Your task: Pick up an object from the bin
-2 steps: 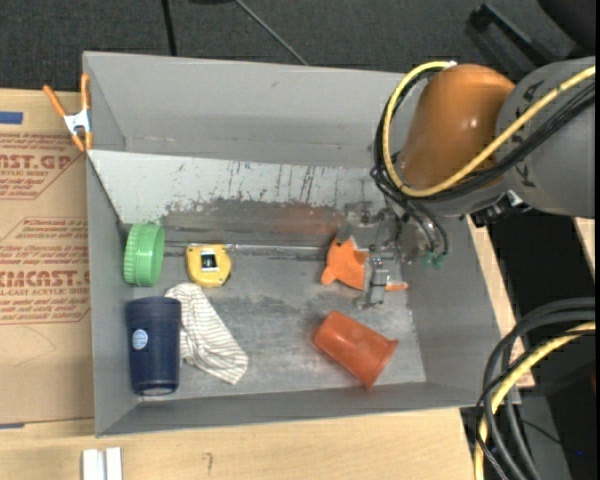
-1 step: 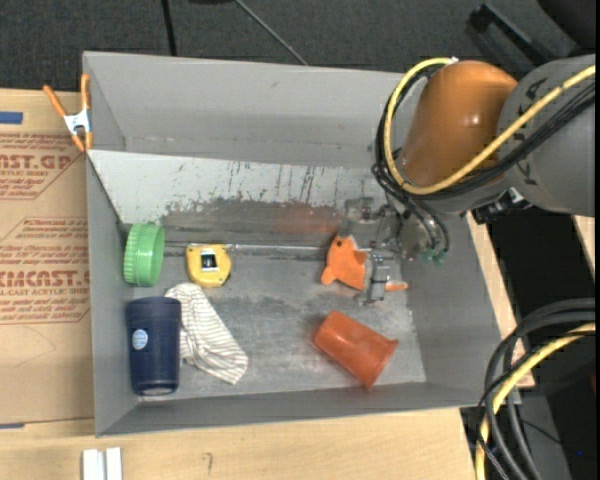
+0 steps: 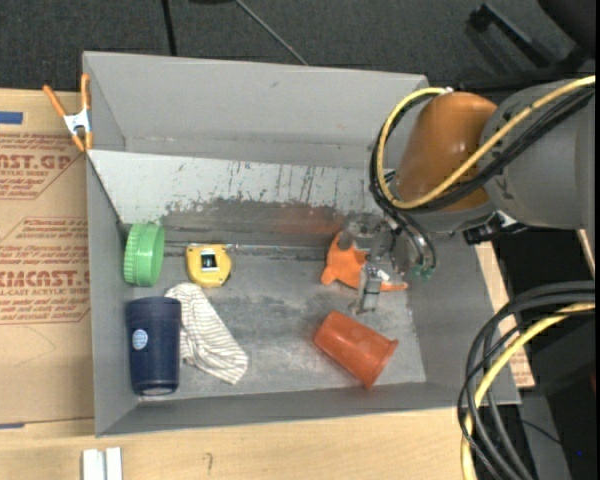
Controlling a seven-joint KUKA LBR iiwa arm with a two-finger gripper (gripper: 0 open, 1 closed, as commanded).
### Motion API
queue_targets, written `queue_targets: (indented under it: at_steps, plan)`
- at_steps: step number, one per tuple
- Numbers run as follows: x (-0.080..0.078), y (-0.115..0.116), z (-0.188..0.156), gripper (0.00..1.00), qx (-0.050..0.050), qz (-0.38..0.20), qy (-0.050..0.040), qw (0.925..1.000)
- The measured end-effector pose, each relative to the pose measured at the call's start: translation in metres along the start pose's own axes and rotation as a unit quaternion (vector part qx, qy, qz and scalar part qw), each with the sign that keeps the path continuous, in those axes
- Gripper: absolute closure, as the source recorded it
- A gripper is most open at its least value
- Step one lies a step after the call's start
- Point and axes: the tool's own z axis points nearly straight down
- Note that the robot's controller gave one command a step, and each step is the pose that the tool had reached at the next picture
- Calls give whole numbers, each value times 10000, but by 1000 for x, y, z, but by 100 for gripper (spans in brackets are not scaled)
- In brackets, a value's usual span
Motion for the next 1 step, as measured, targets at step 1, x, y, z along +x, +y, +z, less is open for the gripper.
queue_targets:
  at_steps: [1]
  plan:
    - [-4, -22, 54, 0, 1, 158, 5, 9999]
